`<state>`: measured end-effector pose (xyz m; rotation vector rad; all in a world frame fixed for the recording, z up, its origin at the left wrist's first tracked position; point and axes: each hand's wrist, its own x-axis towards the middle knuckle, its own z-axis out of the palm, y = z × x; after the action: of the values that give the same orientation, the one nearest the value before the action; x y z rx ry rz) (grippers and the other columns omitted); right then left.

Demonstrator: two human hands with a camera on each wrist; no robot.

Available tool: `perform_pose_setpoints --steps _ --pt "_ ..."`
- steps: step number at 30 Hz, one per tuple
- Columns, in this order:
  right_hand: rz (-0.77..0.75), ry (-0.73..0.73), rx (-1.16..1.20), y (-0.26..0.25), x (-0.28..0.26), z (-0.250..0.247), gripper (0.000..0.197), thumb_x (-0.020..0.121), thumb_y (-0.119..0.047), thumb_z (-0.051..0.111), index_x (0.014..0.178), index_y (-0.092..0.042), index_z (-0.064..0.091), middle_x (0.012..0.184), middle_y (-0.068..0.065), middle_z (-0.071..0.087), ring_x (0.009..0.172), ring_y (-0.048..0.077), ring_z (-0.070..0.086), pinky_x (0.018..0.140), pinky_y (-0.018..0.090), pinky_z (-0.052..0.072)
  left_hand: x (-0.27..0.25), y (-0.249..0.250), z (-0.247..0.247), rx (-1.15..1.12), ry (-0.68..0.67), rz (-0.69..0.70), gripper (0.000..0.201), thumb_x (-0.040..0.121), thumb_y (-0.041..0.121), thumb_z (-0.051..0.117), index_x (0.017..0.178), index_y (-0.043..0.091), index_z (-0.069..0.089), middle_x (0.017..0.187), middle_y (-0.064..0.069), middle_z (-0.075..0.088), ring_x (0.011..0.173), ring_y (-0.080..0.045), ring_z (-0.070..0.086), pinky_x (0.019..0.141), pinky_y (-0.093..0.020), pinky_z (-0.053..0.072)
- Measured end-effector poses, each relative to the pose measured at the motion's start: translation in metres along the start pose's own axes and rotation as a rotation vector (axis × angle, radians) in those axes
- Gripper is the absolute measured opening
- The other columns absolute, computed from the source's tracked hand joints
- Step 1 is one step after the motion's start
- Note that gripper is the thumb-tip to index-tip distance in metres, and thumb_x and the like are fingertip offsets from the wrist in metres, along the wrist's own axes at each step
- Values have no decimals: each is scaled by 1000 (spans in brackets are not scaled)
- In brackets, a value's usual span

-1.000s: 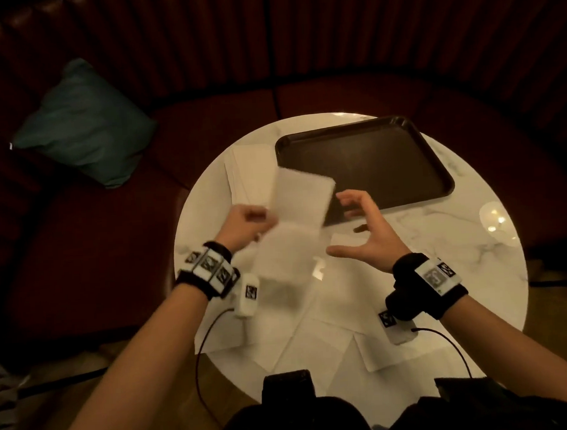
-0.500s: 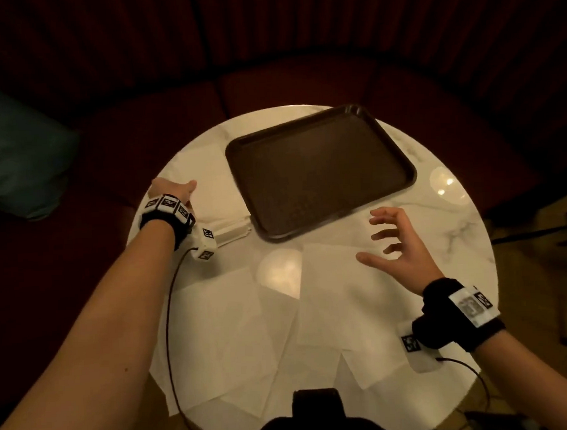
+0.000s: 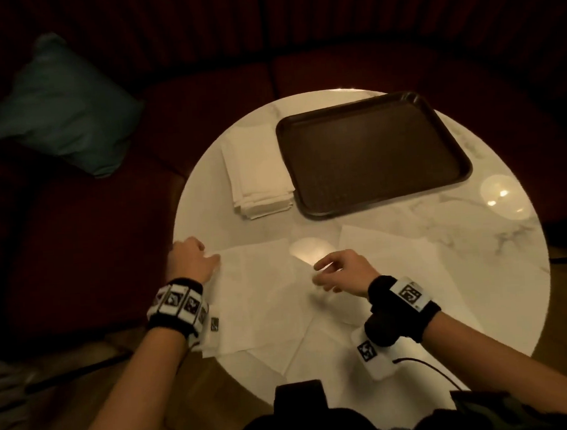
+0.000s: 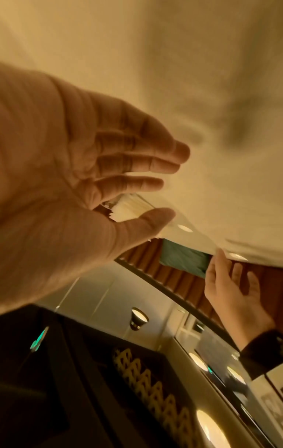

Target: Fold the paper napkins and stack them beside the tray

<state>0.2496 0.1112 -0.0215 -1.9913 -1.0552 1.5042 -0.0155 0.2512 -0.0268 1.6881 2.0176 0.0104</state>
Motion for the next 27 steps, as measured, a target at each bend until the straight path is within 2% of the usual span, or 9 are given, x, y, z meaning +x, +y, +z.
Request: perform_pose_setpoints --steps 4,7,10,15,18,20,22,24,27 --pt "-65 -80 -57 -13 5 43 37 79 -17 75 114 -13 64 97 4 66 74 15 64 75 27 55 -49 -33 27 -32 -18 -169 87 72 45 79 135 10 30 136 -18 28 123 -42 33 96 -56 43" --pt "-199 -71 -351 -22 12 64 41 80 -24 73 119 -18 64 117 4 57 94 19 61 86 27 48 -66 -45 38 -141 3 -208 100 71 45 81 141 8 20 140 -20 24 125 -45 33 95 -57 42" --pt "-228 -124 -504 -26 17 76 45 81 -26 73 124 -14 64 123 8 54 107 24 59 88 24 42 -70 -50 36 -186 4 -240 105 75 40 80 146 2 12 145 -27 28 128 -48 37 100 -56 40" --pt "-257 -132 -546 -25 20 85 47 82 -27 73 126 -12 62 124 10 51 109 26 57 90 24 40 -78 -60 25 -242 47 -253 75 76 21 81 131 -1 35 130 -27 51 117 -44 53 96 -48 46" --pt "-283 -132 -517 -22 21 86 48 84 -30 71 126 -13 61 124 11 51 108 25 57 91 25 40 -84 -56 27 -413 47 -212 56 74 13 82 120 5 50 121 -20 58 108 -35 59 96 -41 49" --pt "-302 -131 -460 -19 21 84 45 88 -38 65 124 -12 62 121 10 56 105 24 58 87 25 41 -89 -44 31 -531 38 -119 46 72 14 83 111 12 57 104 -17 64 96 -32 64 91 -40 53" --pt "-289 -122 -337 -18 21 83 47 94 -49 52 118 -10 65 115 9 64 95 26 63 81 30 46 -94 -28 38 -601 10 -7 42 69 15 84 102 18 58 84 -16 67 81 -32 66 81 -43 56" --pt "-234 -114 -186 -18 19 83 54 97 -54 39 113 -9 65 105 5 68 84 25 65 78 35 50 -99 -11 49 -639 -35 63 42 69 15 84 101 21 57 75 -12 63 75 -32 66 76 -43 57" --pt "-182 -99 -30 -17 16 82 52 97 -54 39 111 -11 64 93 -2 63 74 16 61 74 35 53 -102 5 68 -677 -157 85 49 73 16 83 114 15 56 75 -5 62 72 -25 64 72 -36 55"
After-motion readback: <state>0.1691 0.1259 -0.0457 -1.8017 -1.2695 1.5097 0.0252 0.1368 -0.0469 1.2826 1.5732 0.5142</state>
